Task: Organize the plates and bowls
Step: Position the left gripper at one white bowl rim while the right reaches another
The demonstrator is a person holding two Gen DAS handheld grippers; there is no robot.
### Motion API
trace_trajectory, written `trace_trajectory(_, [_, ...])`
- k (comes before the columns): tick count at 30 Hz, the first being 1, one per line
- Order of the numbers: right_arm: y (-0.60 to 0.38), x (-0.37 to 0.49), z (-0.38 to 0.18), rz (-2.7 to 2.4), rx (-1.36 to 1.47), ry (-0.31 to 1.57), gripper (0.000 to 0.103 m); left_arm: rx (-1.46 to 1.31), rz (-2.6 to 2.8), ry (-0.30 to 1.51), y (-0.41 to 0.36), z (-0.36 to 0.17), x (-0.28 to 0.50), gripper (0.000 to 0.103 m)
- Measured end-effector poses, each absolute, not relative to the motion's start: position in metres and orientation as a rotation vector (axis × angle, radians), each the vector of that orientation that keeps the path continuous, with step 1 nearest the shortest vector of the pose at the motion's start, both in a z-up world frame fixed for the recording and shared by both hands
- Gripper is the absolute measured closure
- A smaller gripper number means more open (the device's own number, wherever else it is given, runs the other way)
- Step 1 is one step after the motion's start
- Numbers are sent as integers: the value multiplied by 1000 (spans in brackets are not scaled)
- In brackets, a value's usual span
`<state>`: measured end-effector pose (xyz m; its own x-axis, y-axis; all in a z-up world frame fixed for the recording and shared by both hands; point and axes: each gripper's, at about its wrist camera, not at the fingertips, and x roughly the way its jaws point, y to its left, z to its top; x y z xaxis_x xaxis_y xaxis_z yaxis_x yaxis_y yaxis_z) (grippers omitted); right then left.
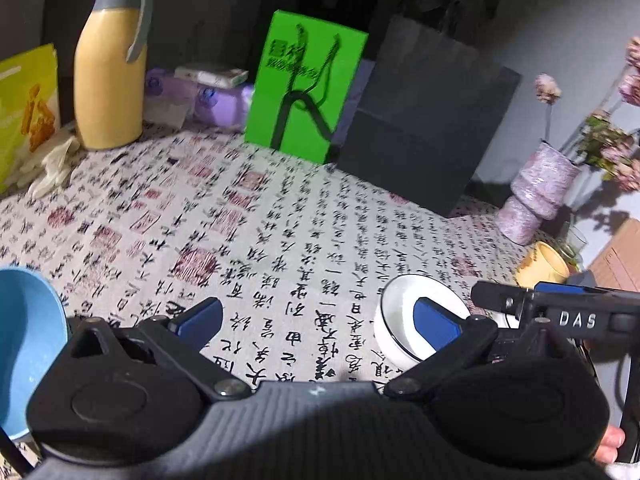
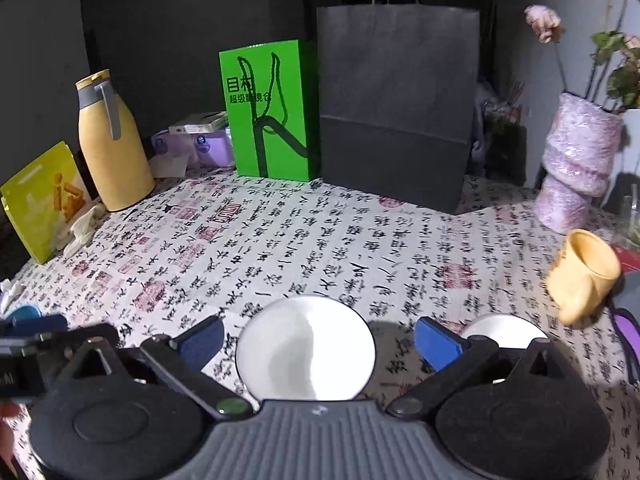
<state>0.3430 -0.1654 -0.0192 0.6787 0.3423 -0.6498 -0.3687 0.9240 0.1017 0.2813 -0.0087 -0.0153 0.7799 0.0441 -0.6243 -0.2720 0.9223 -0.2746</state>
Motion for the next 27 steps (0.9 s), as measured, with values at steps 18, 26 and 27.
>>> trace_trajectory(18, [-183,376,-63,481,52,782,6,-463,344,681,-7,-26,295,0])
trace_trajectory(26, [-186,379,-69,444,35,794,7,-450,331,737,-24,-44,308,0])
trace_trajectory(27, [-184,378,-69,432,21,782,7,-444,323,743,-26,-46,310,0])
